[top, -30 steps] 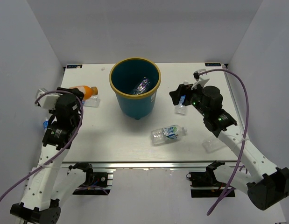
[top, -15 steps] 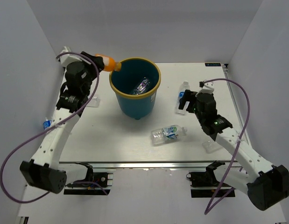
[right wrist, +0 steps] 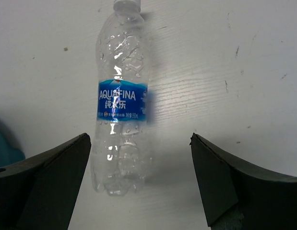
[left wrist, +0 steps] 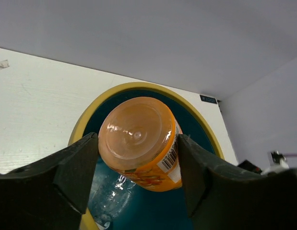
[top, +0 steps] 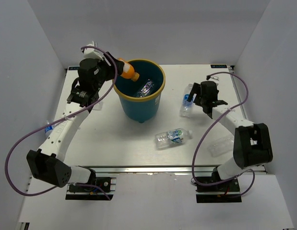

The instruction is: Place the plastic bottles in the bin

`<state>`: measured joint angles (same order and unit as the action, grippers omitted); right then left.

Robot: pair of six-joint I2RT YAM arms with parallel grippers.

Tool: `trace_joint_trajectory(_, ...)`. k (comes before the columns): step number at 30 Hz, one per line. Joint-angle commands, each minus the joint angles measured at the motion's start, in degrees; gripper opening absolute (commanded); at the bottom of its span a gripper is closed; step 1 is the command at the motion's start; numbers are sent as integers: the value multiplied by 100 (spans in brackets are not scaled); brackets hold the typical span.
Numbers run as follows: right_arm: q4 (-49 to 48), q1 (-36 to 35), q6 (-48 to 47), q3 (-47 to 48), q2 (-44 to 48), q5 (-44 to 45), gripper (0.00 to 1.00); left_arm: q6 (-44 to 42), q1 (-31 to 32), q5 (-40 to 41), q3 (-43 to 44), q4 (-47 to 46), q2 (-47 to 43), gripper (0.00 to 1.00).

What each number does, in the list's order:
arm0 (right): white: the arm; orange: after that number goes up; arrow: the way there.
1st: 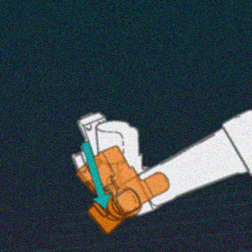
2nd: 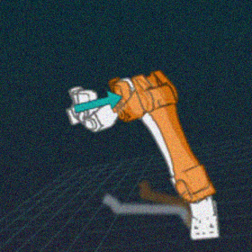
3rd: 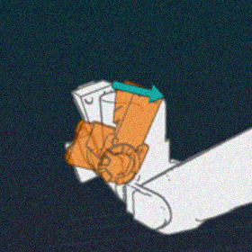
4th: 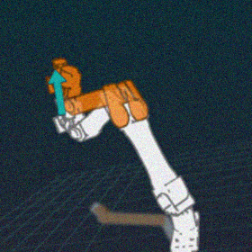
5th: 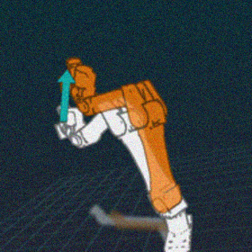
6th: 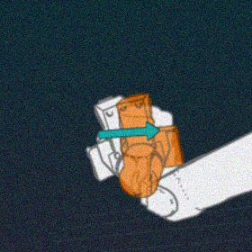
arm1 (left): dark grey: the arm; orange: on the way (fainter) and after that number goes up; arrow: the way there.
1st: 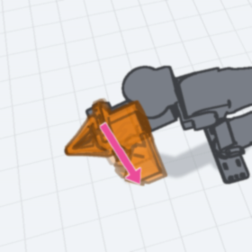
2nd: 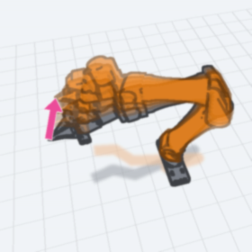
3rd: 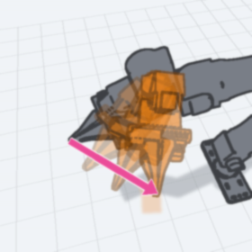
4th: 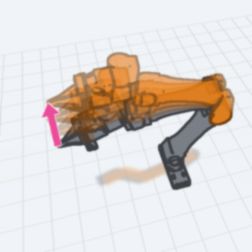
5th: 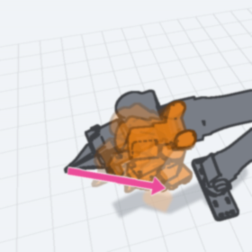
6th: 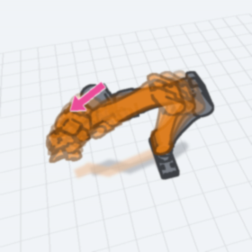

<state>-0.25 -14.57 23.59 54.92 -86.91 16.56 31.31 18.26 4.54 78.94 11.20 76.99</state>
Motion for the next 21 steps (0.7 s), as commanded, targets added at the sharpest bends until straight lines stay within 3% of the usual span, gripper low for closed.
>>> trace_joint_trajectory(1, -318, 68, 23, 467, -420, -478, 89, -389, 55, -217, 210, -48, -35, 81)
trace_joint_trajectory(3, -161, 77, 75, 747, -798, -496, 89, -424, 72, -68, 262, -4, -61, 98)
trace_joint_trajectory(7, -10, 86, 444, 1109, -1248, -487, 89, -512, 64, 424, 464, 276, -79, 98)
trace_joint_trajectory(15, 368, 94, 602, 1671, -2118, -100, 85, -398, 37, 2654, 588, 936, -97, 98)
trace_joint_trajectory(18, 87, 94, 558, 1558, -2172, -301, 81, 48, -392, 2852, 316, 1278, -27, 98)
trace_joint_trajectory(21, -186, 103, 620, 1496, -2198, -417, 78, 698, -1560, 2106, -61, 1595, 140, 98)
